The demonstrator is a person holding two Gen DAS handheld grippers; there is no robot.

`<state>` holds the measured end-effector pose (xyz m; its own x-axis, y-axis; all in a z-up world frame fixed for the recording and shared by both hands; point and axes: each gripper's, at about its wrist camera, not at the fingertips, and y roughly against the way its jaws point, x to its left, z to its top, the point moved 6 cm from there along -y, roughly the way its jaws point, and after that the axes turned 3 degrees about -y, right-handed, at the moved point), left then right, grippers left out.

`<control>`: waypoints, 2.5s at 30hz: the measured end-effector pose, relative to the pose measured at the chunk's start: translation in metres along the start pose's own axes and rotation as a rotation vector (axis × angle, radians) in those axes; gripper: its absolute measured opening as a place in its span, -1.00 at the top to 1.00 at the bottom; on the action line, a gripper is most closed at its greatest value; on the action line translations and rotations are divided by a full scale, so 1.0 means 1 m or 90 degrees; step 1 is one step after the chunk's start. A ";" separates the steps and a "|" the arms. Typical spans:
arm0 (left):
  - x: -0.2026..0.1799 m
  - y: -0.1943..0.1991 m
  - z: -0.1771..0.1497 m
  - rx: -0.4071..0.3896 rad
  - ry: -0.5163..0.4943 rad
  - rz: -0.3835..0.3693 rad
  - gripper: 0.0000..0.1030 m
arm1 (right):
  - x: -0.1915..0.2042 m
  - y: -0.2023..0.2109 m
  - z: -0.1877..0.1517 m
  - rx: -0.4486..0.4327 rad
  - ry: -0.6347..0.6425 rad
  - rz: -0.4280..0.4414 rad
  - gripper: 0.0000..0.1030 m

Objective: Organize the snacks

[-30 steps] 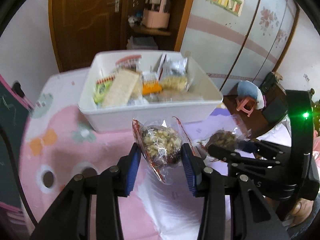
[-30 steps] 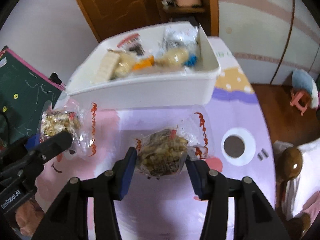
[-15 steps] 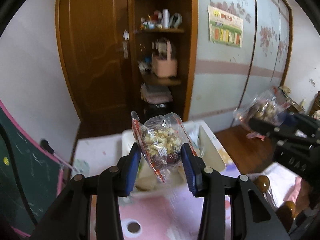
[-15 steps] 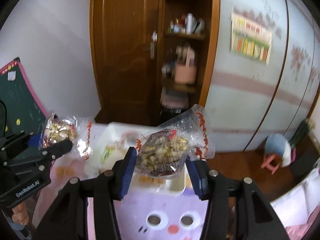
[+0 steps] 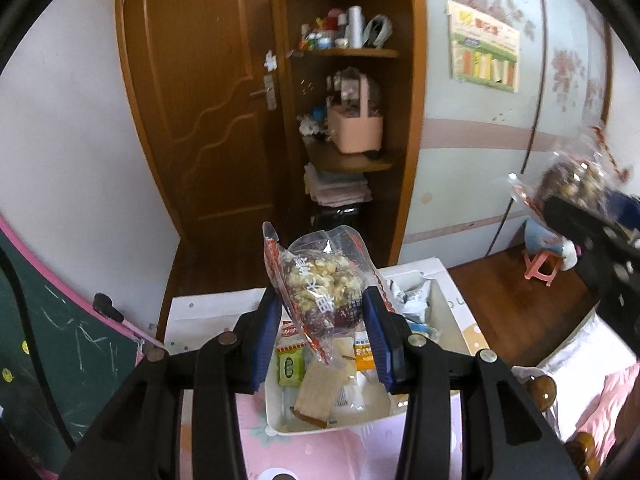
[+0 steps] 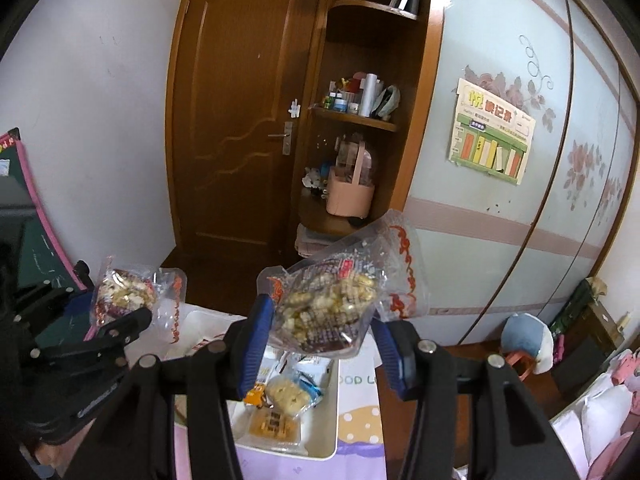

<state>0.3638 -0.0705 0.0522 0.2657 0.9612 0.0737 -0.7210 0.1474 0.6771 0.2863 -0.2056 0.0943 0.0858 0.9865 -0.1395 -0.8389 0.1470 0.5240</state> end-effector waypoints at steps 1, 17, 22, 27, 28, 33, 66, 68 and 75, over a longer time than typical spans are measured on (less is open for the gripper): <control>0.001 -0.010 0.001 0.009 0.005 -0.001 0.22 | 0.000 -0.008 -0.001 0.005 0.001 -0.001 0.02; 0.006 -0.171 -0.042 0.178 0.026 0.024 0.20 | 0.020 -0.164 -0.074 0.176 -0.021 0.040 0.02; 0.007 -0.189 -0.054 0.195 0.027 0.026 -0.64 | 0.026 -0.185 -0.084 0.204 -0.026 0.050 -0.10; 0.010 -0.192 -0.061 0.204 0.044 0.009 -0.85 | 0.024 -0.194 -0.096 0.222 -0.026 0.041 -0.25; 0.011 -0.192 -0.062 0.206 0.042 0.009 -0.85 | 0.024 -0.195 -0.098 0.225 -0.027 0.040 -0.25; 0.011 -0.186 -0.066 0.212 0.033 0.008 -0.85 | 0.024 -0.189 -0.107 0.238 -0.026 0.040 -0.25; -0.004 0.092 -0.118 0.057 0.028 -0.044 -0.91 | 0.015 0.049 -0.132 0.125 0.006 0.045 -0.32; -0.002 0.113 -0.137 0.050 0.039 -0.048 -0.91 | 0.018 0.065 -0.145 0.124 0.002 0.051 -0.32; 0.016 0.162 -0.196 0.034 0.066 -0.008 -0.92 | 0.037 0.112 -0.200 0.149 -0.041 0.094 -0.32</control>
<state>0.1259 0.0141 0.0194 0.2046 0.9788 -0.0099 -0.6825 0.1499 0.7154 0.0882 -0.1674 -0.0198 0.0119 0.9999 0.0025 -0.6985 0.0065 0.7156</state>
